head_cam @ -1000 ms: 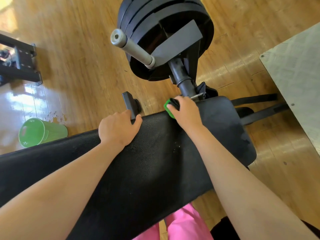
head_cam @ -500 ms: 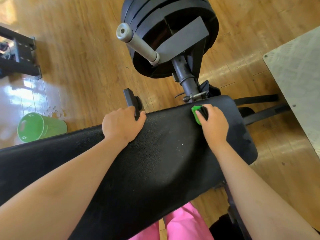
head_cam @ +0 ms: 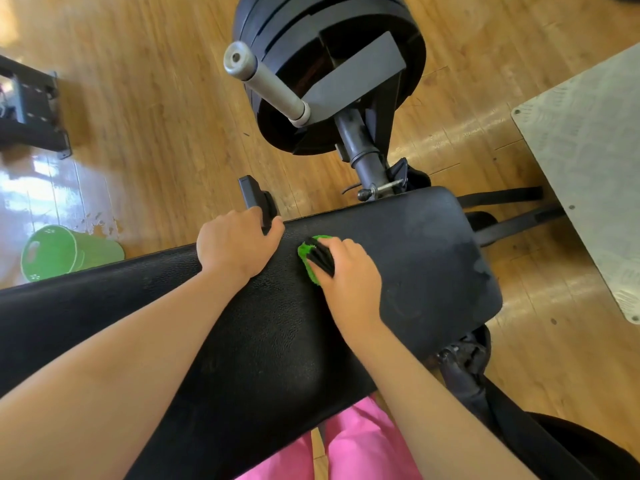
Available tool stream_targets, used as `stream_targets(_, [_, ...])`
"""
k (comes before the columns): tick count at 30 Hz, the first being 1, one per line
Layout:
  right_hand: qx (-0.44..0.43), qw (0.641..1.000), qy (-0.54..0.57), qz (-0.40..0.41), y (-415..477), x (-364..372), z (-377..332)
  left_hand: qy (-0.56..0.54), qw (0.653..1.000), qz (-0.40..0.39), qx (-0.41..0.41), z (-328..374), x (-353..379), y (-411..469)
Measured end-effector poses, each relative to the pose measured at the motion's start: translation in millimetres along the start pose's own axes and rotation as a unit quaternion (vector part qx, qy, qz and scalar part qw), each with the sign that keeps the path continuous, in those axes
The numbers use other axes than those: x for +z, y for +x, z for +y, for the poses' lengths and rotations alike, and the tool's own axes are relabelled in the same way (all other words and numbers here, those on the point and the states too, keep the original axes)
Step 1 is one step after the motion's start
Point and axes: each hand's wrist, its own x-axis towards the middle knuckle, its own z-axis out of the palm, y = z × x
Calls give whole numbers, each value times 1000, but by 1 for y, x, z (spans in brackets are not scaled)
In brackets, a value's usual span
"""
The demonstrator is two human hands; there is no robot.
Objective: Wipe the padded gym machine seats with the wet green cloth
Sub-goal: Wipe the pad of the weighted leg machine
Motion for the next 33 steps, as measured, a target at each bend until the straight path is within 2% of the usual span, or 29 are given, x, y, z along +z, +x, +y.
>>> stream_targets(3, [-26, 998, -48, 18, 7, -7, 23, 0, 1000, -1, 1, 0, 1, 1])
stream_targets(9, [150, 979, -135, 35, 22, -42, 104, 0, 1000, 3, 2, -1, 1, 1])
stream_targets(13, [183, 975, -122, 28, 18, -41, 100, -2, 1000, 7, 5, -1, 2, 2])
stream_targets(15, [165, 981, -94, 30, 8, -32, 75, -3, 1000, 7, 6, -1, 1, 1])
stream_targets(19, [53, 997, -44, 37, -36, -7, 14, -3, 1000, 7, 11, -1, 0, 1])
stream_targets(24, [-66, 986, -151, 25, -55, -3, 3, -1, 1000, 4, 22, -1, -1, 1])
stream_targets(26, [-75, 981, -177, 30, -47, -4, 17, 4, 1000, 2, 24, -1, -1, 1])
stream_targets(28, [-27, 981, -190, 40, -35, -8, 37, 5, 1000, -5, 20, -2, -2, 1])
stream_targets(33, [169, 961, -220, 20, -15, -40, 87, 5, 1000, -2, 28, -2, 0, 2])
